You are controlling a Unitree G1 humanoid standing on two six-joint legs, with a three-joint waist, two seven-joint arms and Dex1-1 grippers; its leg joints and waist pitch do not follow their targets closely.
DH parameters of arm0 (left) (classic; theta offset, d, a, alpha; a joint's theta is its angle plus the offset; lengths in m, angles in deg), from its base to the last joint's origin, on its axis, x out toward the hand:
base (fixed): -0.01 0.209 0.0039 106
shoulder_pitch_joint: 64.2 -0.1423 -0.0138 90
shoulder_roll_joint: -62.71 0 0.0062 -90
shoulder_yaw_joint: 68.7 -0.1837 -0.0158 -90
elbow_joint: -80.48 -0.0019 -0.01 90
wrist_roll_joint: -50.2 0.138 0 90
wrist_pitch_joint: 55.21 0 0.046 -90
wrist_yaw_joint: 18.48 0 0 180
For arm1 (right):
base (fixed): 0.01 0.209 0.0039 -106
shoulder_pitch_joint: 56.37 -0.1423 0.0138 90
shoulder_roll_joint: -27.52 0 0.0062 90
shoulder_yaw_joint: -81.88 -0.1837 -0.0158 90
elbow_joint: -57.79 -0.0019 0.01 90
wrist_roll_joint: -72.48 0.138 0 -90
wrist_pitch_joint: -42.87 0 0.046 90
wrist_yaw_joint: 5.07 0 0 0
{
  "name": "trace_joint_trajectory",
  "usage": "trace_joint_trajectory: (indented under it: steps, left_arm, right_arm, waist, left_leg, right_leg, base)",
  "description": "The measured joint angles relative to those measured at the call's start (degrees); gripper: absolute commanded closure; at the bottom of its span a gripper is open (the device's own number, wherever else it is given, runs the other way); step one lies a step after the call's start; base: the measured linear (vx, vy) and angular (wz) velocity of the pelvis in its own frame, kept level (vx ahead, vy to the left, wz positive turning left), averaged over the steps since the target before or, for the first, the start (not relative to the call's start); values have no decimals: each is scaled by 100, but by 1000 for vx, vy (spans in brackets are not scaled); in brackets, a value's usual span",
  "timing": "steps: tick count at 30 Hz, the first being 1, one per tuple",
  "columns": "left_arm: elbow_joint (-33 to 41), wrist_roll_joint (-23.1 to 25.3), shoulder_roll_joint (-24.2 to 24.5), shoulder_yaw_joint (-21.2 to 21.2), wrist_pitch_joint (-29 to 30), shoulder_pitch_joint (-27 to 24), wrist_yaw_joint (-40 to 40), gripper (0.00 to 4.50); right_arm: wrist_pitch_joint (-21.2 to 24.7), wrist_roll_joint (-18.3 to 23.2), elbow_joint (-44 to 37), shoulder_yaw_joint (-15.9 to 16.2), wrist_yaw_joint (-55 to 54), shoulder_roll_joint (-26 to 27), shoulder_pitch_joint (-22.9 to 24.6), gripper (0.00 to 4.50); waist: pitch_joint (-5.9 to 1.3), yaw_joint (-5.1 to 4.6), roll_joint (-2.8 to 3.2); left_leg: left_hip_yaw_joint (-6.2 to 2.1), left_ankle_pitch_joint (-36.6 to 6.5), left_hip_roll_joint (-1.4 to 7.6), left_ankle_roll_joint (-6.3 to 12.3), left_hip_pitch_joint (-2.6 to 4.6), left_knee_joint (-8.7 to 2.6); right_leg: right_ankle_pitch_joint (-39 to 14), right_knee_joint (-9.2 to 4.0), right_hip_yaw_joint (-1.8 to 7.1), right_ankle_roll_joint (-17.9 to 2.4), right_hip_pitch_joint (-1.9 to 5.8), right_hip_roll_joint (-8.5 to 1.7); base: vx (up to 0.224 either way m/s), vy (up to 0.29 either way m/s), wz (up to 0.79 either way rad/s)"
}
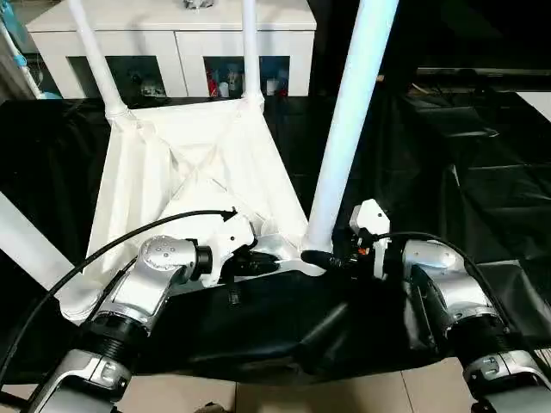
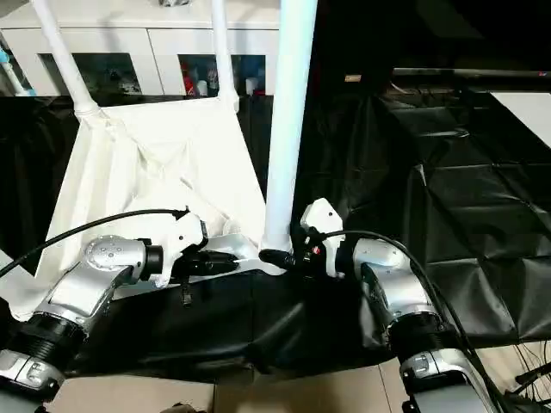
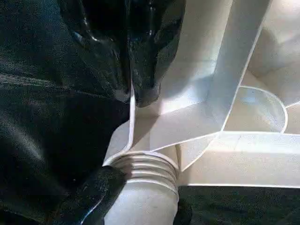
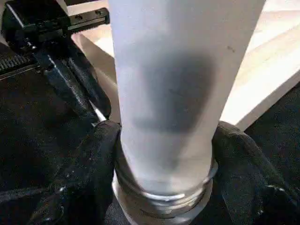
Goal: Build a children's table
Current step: Rotate leg to tighten
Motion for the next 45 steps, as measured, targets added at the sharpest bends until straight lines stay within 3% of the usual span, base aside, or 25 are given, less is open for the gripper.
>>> trace_joint_trajectory:
  steps: [4,8,16,20,24,26,28,33,45]
  left_arm:
    - [-293,82,-166,69,118,181,-409,450]
    - [-745,235,-544,114,268,502,-1039,450]
    - [-1796,443,-1432,174,444,1255,-2445,450]
    - [-2166,490,-1684,205,350,1466,-2826,450]
    - [-2296,497,-1724,238,268,1524,-2840,450]
    - [-2309,484,-1714,239,246,1523,-2804,450]
    - [-2313,441,-1657,267,246,1519,-2714,450]
    - [-2351,364,-1446,456,256,1505,-2585,450]
    - [-1338,128,-572,289,-1,766,-878,450]
  right_arm:
    - [-17,-156,342,-124,-954,399,-130,187]
    - [187,-228,511,-364,-2162,839,-218,187]
    - [489,-561,992,-661,-4290,1401,-702,187]
    - [586,-583,1159,-801,-4800,1525,-877,187]
    - [578,-582,1187,-850,-4803,1532,-912,187]
    - [487,-575,1186,-860,-4765,1531,-873,132]
    - [381,-518,1163,-884,-4585,1537,-812,118]
    - [255,-506,1037,-800,-3998,1545,-685,85]
    - [18,-217,-132,-221,-941,138,-76,85]
  waist:
    - [-13,-126,-26]
    - [-10,-172,-31]
    - [-13,-132,-26]
    - [-25,-100,-7]
    - [-34,-75,7]
    - [-38,-67,14]
    - [-40,-69,15]
    - [-38,-210,12]
    - [-39,-147,17]
  left_leg:
    - [0,1,0,-3,29,0]
    - [0,0,-4,-4,64,-5]
    - [-1,0,-30,-4,63,-11]
    - [-5,-2,-43,1,62,-16]
    - [-8,-2,-46,1,61,-30]
    - [-8,-2,-45,1,62,-36]
    - [-9,-1,-45,0,66,-46]
    - [-17,-1,-44,-1,74,-57]
    - [-16,-1,-29,-1,72,-90]
  right_leg:
    - [1,9,4,-2,14,1]
    - [-20,-3,9,33,42,1]
    - [-10,-11,33,17,47,-8]
    - [-3,-16,37,5,61,-15]
    - [-5,-26,33,8,61,-16]
    - [-8,-26,32,13,59,-16]
    - [-11,-26,31,18,59,-15]
    - [-12,-25,26,20,48,-8]
    - [-19,-22,10,30,33,0]
  base:
    - [0,0,0]
    - [0,0,0]
    - [0,0,0]
    - [0,0,0]
    - [0,0,0]
    - [0,0,0]
    - [0,0,0]
    - [0,0,0]
    - [0,0,0]
